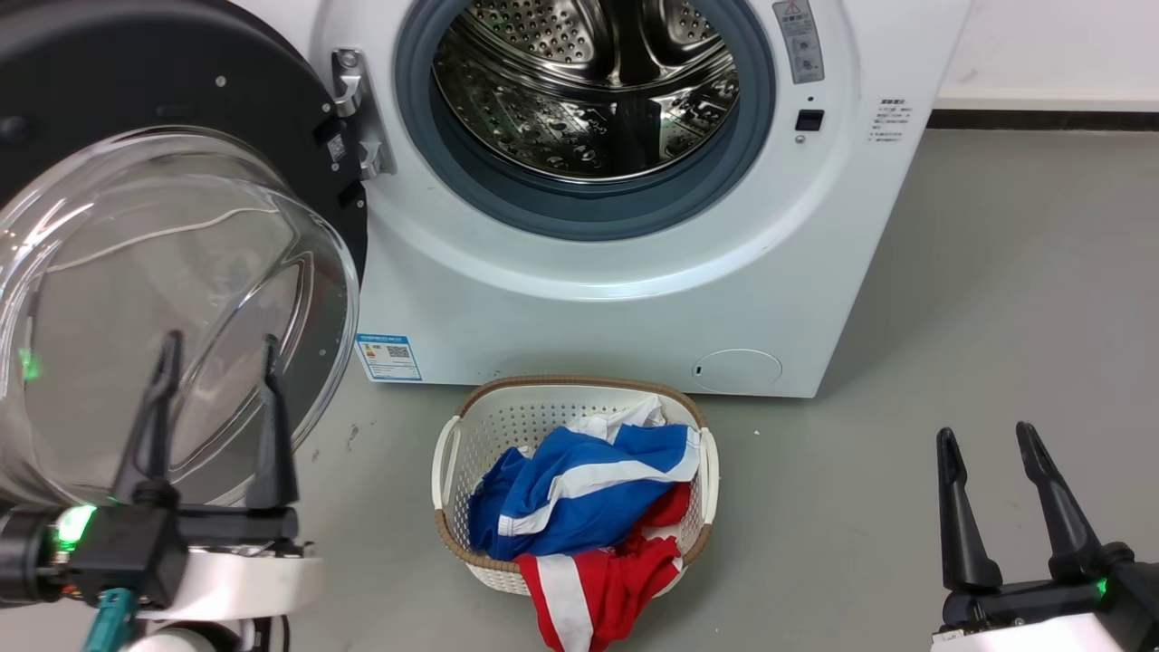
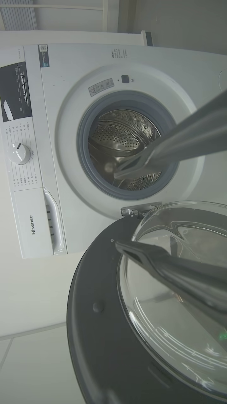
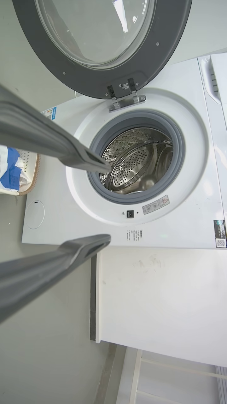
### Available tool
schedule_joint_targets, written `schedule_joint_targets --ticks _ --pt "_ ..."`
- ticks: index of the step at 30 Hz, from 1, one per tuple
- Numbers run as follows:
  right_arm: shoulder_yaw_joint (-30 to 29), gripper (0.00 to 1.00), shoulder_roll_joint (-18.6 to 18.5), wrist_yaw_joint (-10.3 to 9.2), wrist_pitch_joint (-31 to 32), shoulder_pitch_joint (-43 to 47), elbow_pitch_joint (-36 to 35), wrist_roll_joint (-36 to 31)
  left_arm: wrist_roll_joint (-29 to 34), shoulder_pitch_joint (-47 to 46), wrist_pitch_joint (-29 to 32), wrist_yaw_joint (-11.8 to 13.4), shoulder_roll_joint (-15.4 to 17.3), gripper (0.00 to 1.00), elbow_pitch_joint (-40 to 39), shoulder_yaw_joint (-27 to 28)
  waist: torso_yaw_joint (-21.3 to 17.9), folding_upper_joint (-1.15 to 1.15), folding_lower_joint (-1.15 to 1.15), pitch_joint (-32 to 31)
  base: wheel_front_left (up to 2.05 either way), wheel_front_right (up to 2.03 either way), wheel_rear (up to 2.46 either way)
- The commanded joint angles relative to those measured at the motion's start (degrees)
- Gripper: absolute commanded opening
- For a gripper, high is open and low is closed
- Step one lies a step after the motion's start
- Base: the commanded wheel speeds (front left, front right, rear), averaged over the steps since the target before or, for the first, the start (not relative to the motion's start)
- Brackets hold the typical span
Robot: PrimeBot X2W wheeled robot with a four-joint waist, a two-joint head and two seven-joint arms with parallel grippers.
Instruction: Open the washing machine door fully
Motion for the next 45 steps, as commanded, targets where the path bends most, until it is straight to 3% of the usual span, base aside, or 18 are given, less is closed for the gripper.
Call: schedule_joint_targets --ticks 1,15,42,43,45 --pt "0.00 1.00 0.11 -0.01 -0.13 0.57 -0.84 -0.09 0.22 0.64 0.21 0.34 -0.15 1.00 0.76 -0.66 -0.43 0.00 0.00 0.13 0.00 0.00 0.00" --pt "0.31 1.00 0.11 -0.01 -0.12 2.27 -1.04 0.67 -0.44 5.37 0.03 4.93 -1.51 1.00 7.89 -4.07 -2.44 0.00 0.00 0.41 0.00 0.00 0.00" --pt "-1.08 1.00 0.11 -0.01 -0.12 4.08 4.24 1.32 -1.06 8.12 0.01 7.59 -1.83 1.00 13.95 -8.08 -1.64 0.00 0.00 -1.21 0.00 0.00 0.00" --pt "-1.06 0.00 0.00 0.00 0.00 3.56 4.19 1.09 -1.18 7.66 0.13 7.61 -1.82 0.00 13.93 -8.02 -1.64 0.00 0.00 -1.21 0.00 0.00 0.00" --pt "-0.97 0.00 0.01 0.00 0.07 3.61 5.11 1.14 -1.16 7.79 0.18 7.48 -1.91 0.00 14.98 -8.01 -1.64 0.00 0.00 -1.22 0.00 0.00 0.00"
